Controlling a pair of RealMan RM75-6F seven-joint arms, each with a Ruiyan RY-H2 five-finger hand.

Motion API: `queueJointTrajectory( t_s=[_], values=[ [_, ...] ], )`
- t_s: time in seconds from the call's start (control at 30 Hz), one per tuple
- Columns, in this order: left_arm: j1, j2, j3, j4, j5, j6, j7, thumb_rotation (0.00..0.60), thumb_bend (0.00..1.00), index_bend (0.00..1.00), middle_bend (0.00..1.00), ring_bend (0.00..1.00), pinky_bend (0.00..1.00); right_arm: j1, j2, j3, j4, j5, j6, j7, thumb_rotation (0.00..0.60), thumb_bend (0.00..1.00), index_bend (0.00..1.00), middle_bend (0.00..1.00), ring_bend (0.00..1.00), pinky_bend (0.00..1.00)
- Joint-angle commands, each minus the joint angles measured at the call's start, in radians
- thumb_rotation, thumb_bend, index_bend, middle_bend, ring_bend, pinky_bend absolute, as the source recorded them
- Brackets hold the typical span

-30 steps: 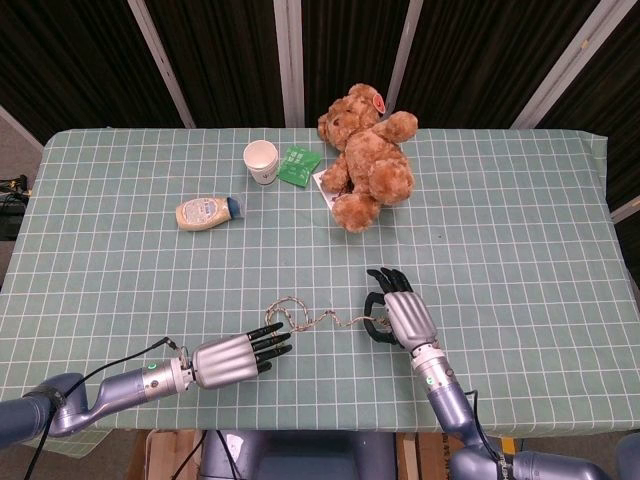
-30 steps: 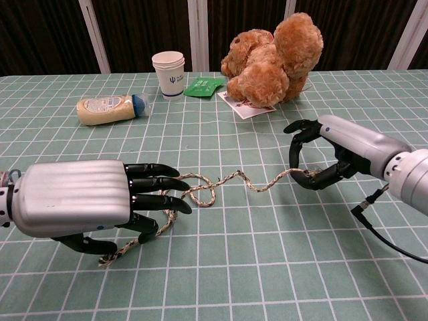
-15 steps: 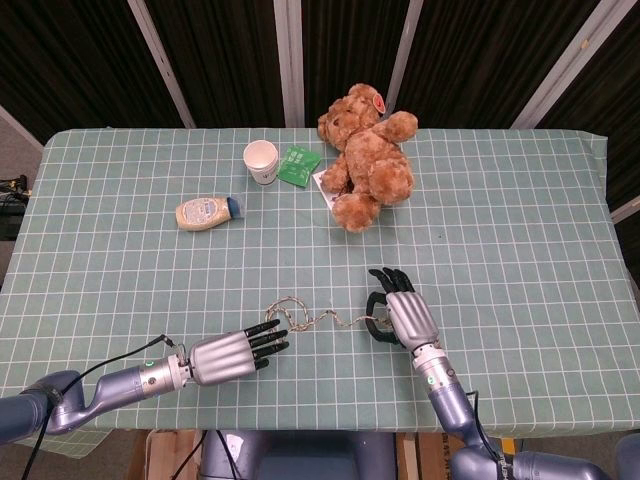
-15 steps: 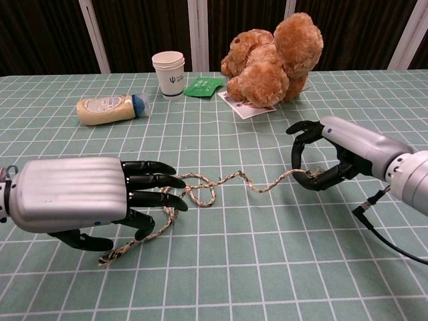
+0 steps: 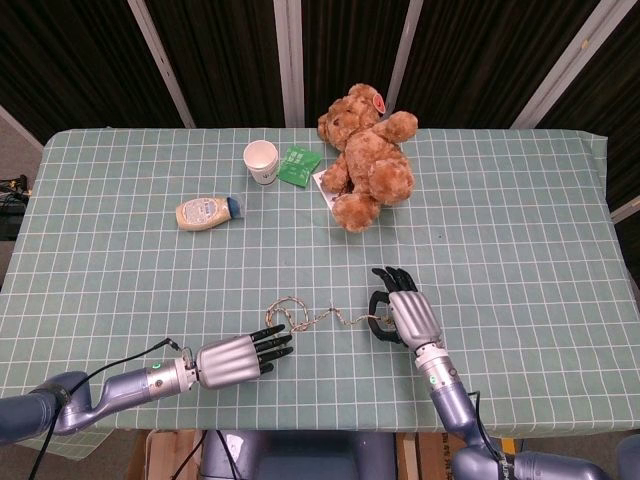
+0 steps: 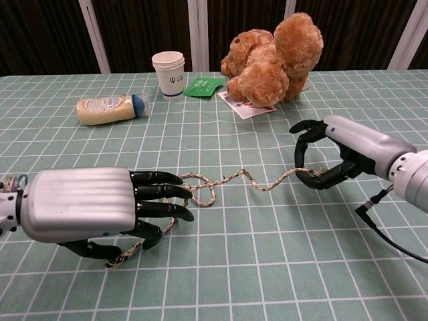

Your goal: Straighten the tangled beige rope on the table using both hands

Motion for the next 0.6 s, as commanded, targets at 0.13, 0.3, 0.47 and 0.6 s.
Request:
queueJointTrajectory(
  t_s=[0.13, 0.3, 0.47, 0.6],
  values=[
    [-0.002, 0.001, 0.010, -0.003, -0.010, -0.007, 0.007, 0.600, 0.44, 0.51, 0.12, 0.00, 0.00, 0.000, 0.000, -0.001, 0.000, 0.001, 0.000, -0.002, 0.600, 0.45, 0.60, 0.14, 0.00, 0.00],
    [-0.001, 0.002, 0.018, -0.001, -0.018, -0.009, 0.010, 0.600, 0.47, 0.55, 0.14, 0.00, 0.00, -0.001, 0.000, -0.004, 0.001, -0.001, 0.001, -0.004, 0.600, 0.45, 0.60, 0.14, 0.00, 0.00],
    [0.002, 0.000, 0.022, 0.000, -0.027, -0.002, 0.008, 0.600, 0.49, 0.57, 0.15, 0.00, 0.00, -0.002, 0.001, -0.007, 0.002, -0.001, 0.001, -0.006, 0.600, 0.45, 0.60, 0.14, 0.00, 0.00],
    [0.005, 0.002, 0.023, 0.003, -0.034, 0.010, 0.007, 0.600, 0.50, 0.58, 0.15, 0.00, 0.00, -0.004, 0.004, -0.008, 0.000, -0.001, 0.003, -0.007, 0.600, 0.45, 0.60, 0.14, 0.00, 0.00]
  ],
)
